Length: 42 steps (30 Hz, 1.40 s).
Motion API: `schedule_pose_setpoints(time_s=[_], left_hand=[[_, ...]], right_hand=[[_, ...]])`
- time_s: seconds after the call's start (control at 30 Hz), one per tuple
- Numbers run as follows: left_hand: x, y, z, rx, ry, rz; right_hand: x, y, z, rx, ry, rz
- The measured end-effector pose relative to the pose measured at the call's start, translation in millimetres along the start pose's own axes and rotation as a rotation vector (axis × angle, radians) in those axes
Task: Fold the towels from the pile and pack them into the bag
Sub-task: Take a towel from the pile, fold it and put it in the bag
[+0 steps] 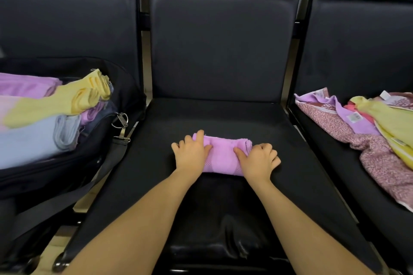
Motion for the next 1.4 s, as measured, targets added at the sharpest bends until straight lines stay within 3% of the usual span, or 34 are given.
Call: schedule_pose_setpoints(time_s=[0.23, 0.57, 0.9, 1.2, 1.4], left_hand=[[-9.8, -7.4, -19.1, 0.065, 0.05, 0.056], [-40.6, -68.3, -46.1, 0.257, 0.047, -0.122], [-88.1, -157.9, -87.3, 0.485, -0.015, -0.091], [-195.5, -186.5, -78.6, 0.508, -0.132, -0.075], [-307.7, -176.5, -61.8, 0.477, -0.242, -0.083]], right_hand=[[-4.4, -8.3, -21.2, -0.071, -0.117, 0.04], [-28.5, -50.7, -46.2, -0.014, -0.209, 0.607], [-92.1, -116.9, -87.0, -0.046, -0.375, 0.817], [-193.4, -98.6, -128.1, -0.106, -0.469, 0.971], [-292.8, -48.2, -155.3, -0.236, -0.595, 0.91]])
Point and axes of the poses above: each hand's wrist, its own z-axis towards the middle knuckle, its own y-axis out of the palm, x = y × z, the point moved 3 cm from there along z, towards the middle knuckle, and after that the axes turned 7 degrees about z, right-handed, at the moved point
